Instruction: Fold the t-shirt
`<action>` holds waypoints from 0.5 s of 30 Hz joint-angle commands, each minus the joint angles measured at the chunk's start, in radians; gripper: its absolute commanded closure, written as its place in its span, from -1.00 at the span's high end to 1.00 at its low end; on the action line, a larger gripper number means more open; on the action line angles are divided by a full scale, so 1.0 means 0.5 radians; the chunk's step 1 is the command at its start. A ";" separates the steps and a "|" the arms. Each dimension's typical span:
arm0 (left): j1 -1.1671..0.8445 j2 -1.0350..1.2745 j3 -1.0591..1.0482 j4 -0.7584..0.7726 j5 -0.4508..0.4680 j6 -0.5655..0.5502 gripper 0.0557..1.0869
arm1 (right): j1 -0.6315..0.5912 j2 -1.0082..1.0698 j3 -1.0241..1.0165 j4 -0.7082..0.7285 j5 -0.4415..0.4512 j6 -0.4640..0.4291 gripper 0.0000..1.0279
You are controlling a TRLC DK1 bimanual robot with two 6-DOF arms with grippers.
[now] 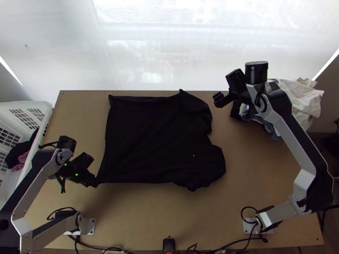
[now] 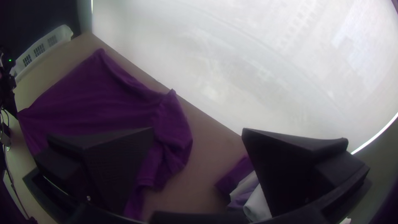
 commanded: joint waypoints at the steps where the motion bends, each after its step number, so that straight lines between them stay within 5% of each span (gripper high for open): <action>1: 0.404 -0.069 -0.031 -0.194 -0.062 0.357 -0.93 | 0.005 -0.032 -0.018 -0.003 0.001 -0.007 0.91; 15: 1.260 0.007 -0.077 -0.415 -0.437 1.219 -0.93 | 0.033 -0.038 -0.027 -0.024 0.001 -0.032 0.91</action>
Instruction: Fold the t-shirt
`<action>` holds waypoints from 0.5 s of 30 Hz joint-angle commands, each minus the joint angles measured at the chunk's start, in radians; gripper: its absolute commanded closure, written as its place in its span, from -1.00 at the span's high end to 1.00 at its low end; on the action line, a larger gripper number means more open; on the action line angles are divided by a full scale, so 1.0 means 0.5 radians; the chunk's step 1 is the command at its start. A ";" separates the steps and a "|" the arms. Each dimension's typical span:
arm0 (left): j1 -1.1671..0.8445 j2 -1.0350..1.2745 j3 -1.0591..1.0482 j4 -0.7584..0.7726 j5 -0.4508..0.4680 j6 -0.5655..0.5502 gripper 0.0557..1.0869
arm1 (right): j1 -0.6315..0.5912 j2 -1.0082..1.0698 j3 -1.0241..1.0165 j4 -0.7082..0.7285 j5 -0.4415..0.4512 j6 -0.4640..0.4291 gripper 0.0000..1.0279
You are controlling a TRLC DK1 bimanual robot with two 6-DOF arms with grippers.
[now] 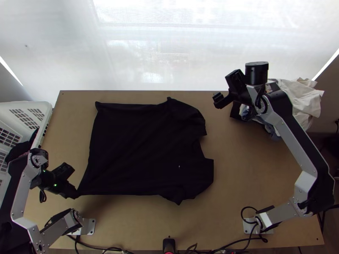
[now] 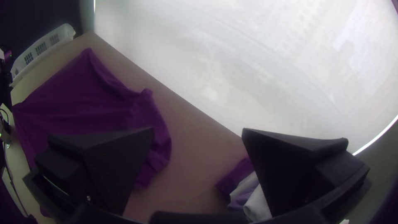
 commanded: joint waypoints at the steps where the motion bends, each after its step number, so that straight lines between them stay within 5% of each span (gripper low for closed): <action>1: 0.450 0.084 -0.008 -0.017 -0.186 0.396 -0.93 | 0.015 -0.008 -0.022 -0.032 0.000 -0.012 0.91; 3: 0.478 0.099 0.013 0.041 -0.183 0.415 -0.92 | 0.015 -0.017 -0.053 -0.035 0.000 -0.021 0.91; 6: 0.450 0.090 0.068 0.057 0.016 0.372 -0.07 | 0.031 -0.020 -0.105 -0.038 0.000 -0.033 0.91; 15: -0.062 0.072 0.390 0.017 0.553 -0.159 0.62 | 0.080 0.054 -0.139 -0.038 0.000 -0.033 0.91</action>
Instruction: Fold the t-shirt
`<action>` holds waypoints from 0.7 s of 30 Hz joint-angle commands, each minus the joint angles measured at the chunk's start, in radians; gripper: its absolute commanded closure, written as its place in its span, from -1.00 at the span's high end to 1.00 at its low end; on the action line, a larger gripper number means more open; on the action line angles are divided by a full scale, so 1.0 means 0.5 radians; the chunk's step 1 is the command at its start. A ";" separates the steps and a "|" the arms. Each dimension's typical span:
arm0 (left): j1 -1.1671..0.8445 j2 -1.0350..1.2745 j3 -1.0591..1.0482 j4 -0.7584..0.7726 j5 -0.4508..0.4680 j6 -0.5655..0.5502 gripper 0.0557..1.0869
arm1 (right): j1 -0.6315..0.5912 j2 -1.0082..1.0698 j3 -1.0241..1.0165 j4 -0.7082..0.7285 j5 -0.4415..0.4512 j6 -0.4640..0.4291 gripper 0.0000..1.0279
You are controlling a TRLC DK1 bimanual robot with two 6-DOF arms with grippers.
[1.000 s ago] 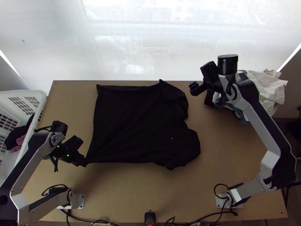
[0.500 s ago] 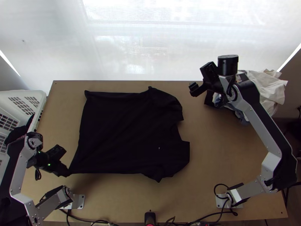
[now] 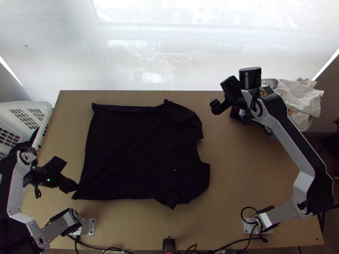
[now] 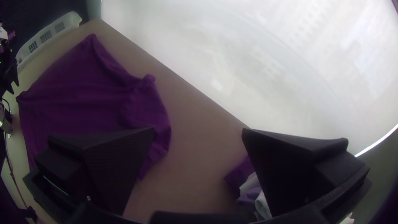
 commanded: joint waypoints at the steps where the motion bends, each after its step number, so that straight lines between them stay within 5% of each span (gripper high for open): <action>1: -0.370 0.014 0.301 -0.020 0.341 -0.392 0.62 | 0.042 0.071 -0.029 -0.004 0.000 -0.002 0.91; 5: -0.658 0.192 0.651 0.026 0.522 -0.782 0.62 | 0.085 0.166 0.023 0.003 0.000 -0.002 0.91; 10: -0.879 0.566 1.044 0.462 0.513 -1.319 0.70 | 0.137 0.286 0.143 0.006 0.000 0.010 0.91; 21: -1.066 1.661 1.891 0.888 -0.168 -1.626 0.74 | 0.170 0.446 0.265 0.006 0.000 0.001 0.91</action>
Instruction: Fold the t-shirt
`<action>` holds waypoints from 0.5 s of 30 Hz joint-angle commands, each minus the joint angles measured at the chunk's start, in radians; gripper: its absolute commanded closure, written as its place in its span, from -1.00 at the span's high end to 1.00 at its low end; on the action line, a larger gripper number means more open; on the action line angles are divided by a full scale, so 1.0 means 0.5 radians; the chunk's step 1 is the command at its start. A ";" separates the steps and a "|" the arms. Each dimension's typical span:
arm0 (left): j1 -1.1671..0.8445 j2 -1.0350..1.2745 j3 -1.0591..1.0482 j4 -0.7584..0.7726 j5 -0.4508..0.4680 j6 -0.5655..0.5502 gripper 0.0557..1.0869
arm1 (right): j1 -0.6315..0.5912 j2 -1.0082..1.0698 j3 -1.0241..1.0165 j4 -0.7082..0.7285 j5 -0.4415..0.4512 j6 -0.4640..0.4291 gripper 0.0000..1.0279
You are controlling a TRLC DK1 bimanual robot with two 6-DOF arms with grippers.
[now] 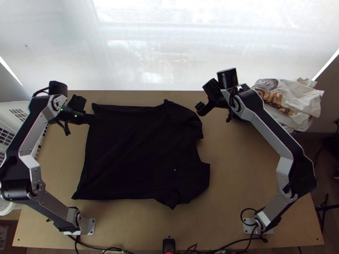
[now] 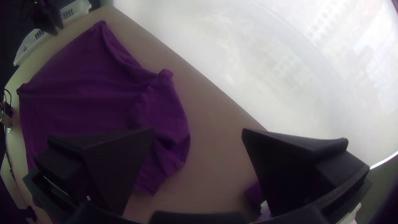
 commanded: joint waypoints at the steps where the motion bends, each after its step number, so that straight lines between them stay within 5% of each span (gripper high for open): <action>1: -0.108 0.660 0.564 0.203 -0.367 -0.189 0.73 | 0.014 0.114 0.095 -0.001 0.001 -0.008 0.91; 8: -0.053 1.065 1.012 0.252 -0.634 -0.250 0.73 | 0.029 0.224 0.166 -0.001 0.001 0.001 0.91; 15: -0.019 1.304 1.307 0.225 -0.695 -0.303 0.72 | 0.069 0.307 0.230 -0.001 0.001 0.001 0.91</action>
